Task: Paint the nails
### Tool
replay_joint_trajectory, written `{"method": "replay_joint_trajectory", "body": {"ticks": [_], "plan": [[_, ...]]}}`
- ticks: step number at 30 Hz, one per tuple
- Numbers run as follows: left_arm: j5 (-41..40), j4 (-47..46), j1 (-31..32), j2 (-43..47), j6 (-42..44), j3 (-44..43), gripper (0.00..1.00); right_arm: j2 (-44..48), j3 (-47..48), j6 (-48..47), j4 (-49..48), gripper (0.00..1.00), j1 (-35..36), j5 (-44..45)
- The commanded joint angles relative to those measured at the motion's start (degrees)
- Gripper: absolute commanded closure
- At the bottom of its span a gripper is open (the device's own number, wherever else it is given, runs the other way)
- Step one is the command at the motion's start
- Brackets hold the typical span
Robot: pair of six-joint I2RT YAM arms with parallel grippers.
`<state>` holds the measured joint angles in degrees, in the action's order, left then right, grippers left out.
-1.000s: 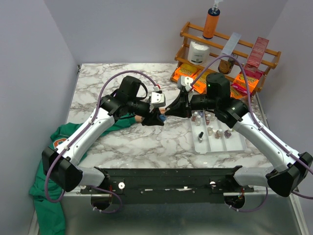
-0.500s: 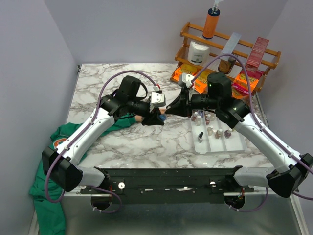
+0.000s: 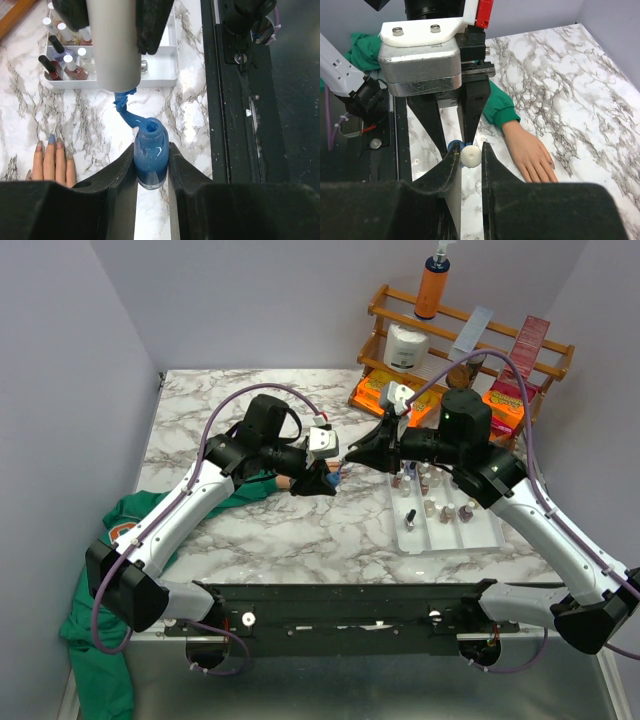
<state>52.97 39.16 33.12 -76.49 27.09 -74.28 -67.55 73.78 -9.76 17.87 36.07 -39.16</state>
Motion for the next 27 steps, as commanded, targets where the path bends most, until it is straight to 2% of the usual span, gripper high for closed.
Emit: {"method": "replay_joint_trajectory", "body": {"ticks": [1, 9, 19, 27], "plan": [[0.38, -0.22, 0.19, 1.08, -0.37, -0.51, 1.00, 0.66, 0.14, 0.97, -1.17, 0.99, -0.30, 2.77], [-0.15, -0.48, 0.19, 0.99, -0.55, -0.43, 1.00, 1.19, 0.14, 1.32, -1.43, 0.99, -0.30, 1.45], [-1.29, -3.21, 0.19, 0.55, -2.57, -0.16, 1.00, 0.84, -0.48, 2.99, -2.31, 0.99, -0.30, -5.66], [-1.20, -3.12, 0.19, 0.55, -2.39, -0.16, 1.00, 0.22, -1.88, 3.17, -2.84, 0.99, -0.30, -4.27]]}}
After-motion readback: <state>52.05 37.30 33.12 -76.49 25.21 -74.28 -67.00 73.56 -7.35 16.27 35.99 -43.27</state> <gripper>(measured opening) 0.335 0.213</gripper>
